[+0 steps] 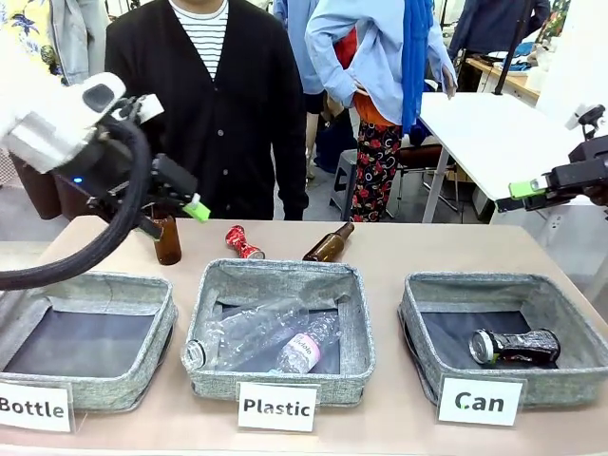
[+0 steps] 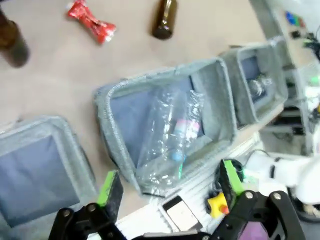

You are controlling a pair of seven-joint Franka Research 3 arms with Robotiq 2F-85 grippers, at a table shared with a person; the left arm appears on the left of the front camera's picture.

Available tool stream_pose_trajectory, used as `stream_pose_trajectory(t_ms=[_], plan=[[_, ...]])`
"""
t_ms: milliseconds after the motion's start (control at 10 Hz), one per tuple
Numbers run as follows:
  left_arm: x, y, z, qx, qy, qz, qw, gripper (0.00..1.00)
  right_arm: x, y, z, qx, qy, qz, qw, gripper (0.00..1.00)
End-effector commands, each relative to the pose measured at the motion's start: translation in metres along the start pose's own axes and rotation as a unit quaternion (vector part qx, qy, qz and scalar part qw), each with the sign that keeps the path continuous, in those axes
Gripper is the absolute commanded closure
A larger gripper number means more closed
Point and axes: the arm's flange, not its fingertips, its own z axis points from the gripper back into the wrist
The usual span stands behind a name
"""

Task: Sort the can waste into the basket.
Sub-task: Pick up the can waste from the table and place it in the right Fabric basket.

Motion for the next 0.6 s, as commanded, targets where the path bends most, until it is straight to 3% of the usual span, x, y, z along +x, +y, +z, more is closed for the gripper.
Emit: stream_pose_trajectory(t_ms=[0,100,300,400,500], plan=[[0.018,-0.041,-0.011,0.100,-0.002,0.016,0.995,0.00,-0.001,0.001,0.002,0.002,0.003,0.010,1.000,0.00],[0.031,-0.061,-0.028,0.113,0.008,0.007,0.994,0.00,-0.001,0.001,0.002,0.002,0.003,0.010,1.000,0.00],[0.065,-0.089,-0.072,0.131,0.007,0.045,0.990,0.00,-0.001,0.001,0.002,0.002,0.003,0.010,1.000,0.00],[0.077,-0.094,-0.088,0.176,-0.041,0.072,0.981,0.00,-0.001,0.001,0.002,0.002,0.003,0.010,1.000,0.00],[0.081,-0.095,-0.090,0.166,-0.016,0.082,0.983,0.00,-0.001,0.001,0.002,0.002,0.003,0.010,1.000,0.00]])
